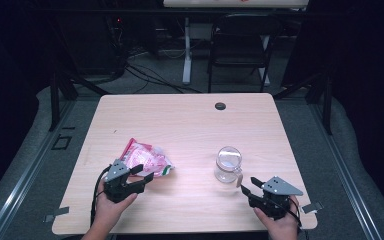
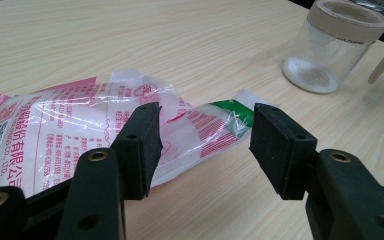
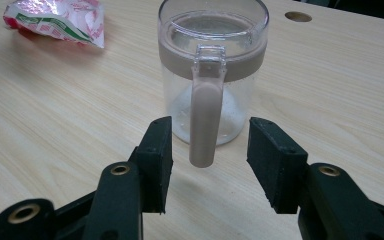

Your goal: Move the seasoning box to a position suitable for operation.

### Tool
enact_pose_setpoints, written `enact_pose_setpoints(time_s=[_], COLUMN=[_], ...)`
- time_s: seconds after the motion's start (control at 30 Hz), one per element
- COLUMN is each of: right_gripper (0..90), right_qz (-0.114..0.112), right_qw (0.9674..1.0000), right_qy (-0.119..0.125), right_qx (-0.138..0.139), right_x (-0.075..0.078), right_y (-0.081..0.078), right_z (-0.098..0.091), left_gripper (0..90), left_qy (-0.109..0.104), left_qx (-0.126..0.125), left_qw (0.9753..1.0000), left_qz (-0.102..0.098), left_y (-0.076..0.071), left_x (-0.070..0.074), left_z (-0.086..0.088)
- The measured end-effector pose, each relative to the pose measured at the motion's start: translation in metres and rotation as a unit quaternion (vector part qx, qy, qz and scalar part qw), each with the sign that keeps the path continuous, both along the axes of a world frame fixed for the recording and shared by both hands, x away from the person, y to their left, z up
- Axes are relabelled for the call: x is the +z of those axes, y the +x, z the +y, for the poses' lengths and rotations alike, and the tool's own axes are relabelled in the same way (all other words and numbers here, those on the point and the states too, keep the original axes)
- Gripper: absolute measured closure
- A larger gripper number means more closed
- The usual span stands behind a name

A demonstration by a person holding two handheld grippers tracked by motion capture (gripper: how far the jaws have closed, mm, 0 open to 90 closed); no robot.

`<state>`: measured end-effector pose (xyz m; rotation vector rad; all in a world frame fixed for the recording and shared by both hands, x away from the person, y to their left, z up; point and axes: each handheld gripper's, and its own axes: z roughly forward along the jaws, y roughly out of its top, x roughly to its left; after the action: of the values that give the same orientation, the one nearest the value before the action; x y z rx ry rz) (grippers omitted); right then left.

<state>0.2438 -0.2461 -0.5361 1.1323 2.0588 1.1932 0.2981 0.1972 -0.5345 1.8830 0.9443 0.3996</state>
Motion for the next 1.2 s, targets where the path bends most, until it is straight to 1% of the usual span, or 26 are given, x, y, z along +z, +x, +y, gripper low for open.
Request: enact_pose_setpoints(time_s=[0.1, 0.2, 0.27, 0.33, 0.4, 0.47, 0.53, 0.6, 0.63, 0.7, 0.87, 0.9, 0.93, 0.97, 1.0, 1.17, 1.2], right_gripper=[52.1, 52.1, 52.1, 51.9, 52.0, 52.0, 52.0, 52.0, 52.0, 52.0, 52.1, 51.3, 51.3, 49.2, 48.3, 47.5, 48.0], right_qz=[-0.001, 0.0, 0.001, 0.003, 0.004, 0.004, 0.002, 0.0, 0.0, -0.003, 0.001, -0.001, -0.001, -0.005, -0.003, -0.002, -0.007], right_qw=[1.0, 1.0, 0.9999, 0.9998, 0.9998, 0.9998, 0.9998, 0.9998, 0.9998, 0.9997, 0.9996, 0.9995, 0.9995, 0.9995, 0.9994, 0.9993, 0.9993], right_qy=[-0.002, -0.004, -0.002, -0.005, -0.009, -0.007, -0.012, -0.013, -0.013, -0.021, -0.024, -0.028, -0.028, -0.026, -0.031, -0.029, -0.031], right_qx=[-0.004, -0.007, -0.012, -0.017, -0.018, -0.015, -0.013, -0.013, -0.013, -0.011, -0.013, -0.015, -0.015, -0.017, -0.018, -0.023, -0.02], right_x=[-0.001, -0.001, -0.001, -0.002, -0.003, -0.003, -0.002, -0.002, -0.002, -0.003, -0.004, -0.003, -0.003, -0.003, -0.003, 0.0, 0.001], right_y=[-0.004, -0.004, -0.003, -0.003, -0.003, -0.004, -0.004, -0.004, -0.004, -0.002, 0.002, 0.004, 0.004, 0.006, 0.007, 0.01, 0.013], right_z=[0.0, -0.001, -0.002, 0.0, 0.002, 0.003, 0.005, 0.008, 0.008, 0.011, 0.014, 0.015, 0.015, 0.017, 0.017, 0.02, 0.022], left_gripper=[45.8, 45.9, 46.0, 46.0, 46.0, 46.0, 45.9, 45.9, 45.9, 45.8, 46.0, 46.0, 46.0, 46.0, 45.9, 45.9, 45.9], left_qy=[0.002, -0.002, -0.002, -0.005, -0.004, -0.003, -0.001, 0.001, -0.002, -0.002, -0.005, -0.008, -0.008, -0.007, -0.007, 0.002, 0.003], left_qx=[-0.001, -0.005, -0.007, -0.008, -0.008, -0.008, -0.008, -0.007, -0.005, -0.004, -0.007, -0.006, -0.006, -0.008, -0.007, -0.007, -0.009], left_qw=[1.0, 1.0, 1.0, 1.0, 1.0, 1.0, 1.0, 1.0, 1.0, 1.0, 0.9999, 0.9999, 0.9999, 0.9999, 0.9999, 1.0, 1.0], left_qz=[-0.003, -0.006, -0.001, 0.001, 0.003, 0.004, 0.004, 0.004, 0.001, 0.001, 0.009, 0.009, 0.008, 0.008, 0.005, 0.0, 0.002], left_y=[0.0, 0.0, 0.0, 0.0, 0.001, 0.001, 0.0, 0.0, -0.001, -0.001, 0.002, 0.002, 0.002, 0.001, 0.001, -0.003, -0.004], left_x=[0.0, 0.0, 0.001, 0.0, 0.0, 0.0, 0.0, 0.0, 0.0, 0.0, -0.001, -0.001, -0.001, 0.0, 0.0, 0.0, 0.0], left_z=[-0.003, -0.003, -0.003, -0.003, -0.004, -0.004, -0.003, -0.003, -0.003, -0.003, -0.002, -0.003, -0.003, -0.002, -0.003, -0.004, -0.004])
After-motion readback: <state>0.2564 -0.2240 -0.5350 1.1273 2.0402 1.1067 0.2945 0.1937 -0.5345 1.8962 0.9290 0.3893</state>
